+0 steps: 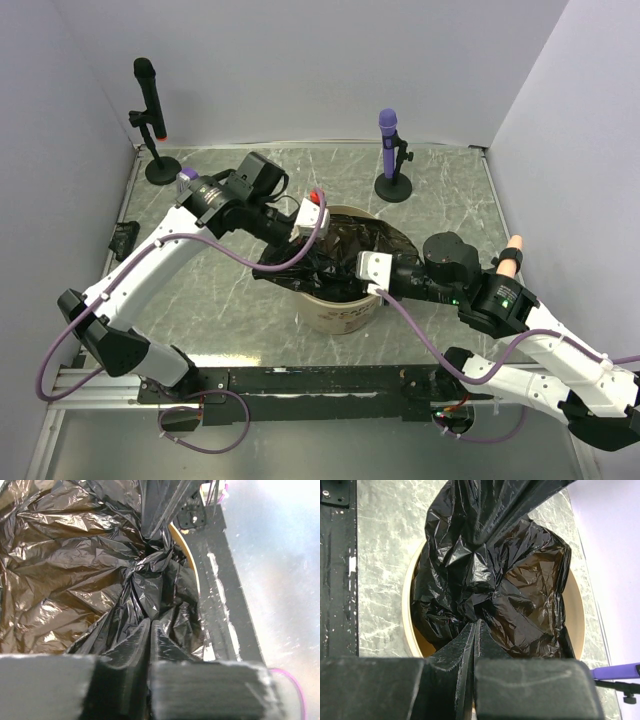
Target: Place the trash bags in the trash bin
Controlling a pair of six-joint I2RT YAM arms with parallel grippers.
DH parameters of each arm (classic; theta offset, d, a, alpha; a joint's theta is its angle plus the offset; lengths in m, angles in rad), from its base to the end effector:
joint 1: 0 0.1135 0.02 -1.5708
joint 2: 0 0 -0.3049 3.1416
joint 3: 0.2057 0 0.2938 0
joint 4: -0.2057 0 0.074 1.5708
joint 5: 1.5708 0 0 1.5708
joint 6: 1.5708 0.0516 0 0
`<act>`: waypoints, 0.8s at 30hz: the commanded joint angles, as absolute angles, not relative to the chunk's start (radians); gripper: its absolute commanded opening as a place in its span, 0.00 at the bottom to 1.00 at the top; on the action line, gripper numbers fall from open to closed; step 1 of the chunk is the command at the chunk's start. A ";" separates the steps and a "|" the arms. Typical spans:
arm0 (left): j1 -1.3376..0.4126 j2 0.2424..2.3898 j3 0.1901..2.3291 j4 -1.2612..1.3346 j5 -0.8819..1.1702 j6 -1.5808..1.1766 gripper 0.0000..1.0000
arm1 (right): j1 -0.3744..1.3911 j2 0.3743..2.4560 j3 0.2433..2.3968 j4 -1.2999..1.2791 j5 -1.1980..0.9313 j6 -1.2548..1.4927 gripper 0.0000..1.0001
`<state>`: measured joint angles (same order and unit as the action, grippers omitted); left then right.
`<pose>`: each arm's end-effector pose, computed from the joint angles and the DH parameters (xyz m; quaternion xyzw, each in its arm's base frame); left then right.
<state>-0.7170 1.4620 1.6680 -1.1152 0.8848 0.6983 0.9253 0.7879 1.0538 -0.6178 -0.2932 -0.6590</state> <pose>0.2162 -0.2415 0.4500 0.6613 0.5591 -0.4076 0.2897 0.0979 0.1548 0.4206 -0.6362 0.5102 0.1939 0.5454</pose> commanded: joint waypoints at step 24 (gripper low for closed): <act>-0.586 1.289 1.680 -0.973 0.681 0.758 0.01 | 0.511 0.855 1.347 -0.893 -0.522 -0.647 0.00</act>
<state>-0.6098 1.3273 1.6962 -1.0527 0.6994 0.8078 0.5159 0.9295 1.3277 -0.9001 -0.4927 -0.6586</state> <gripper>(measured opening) 0.013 0.008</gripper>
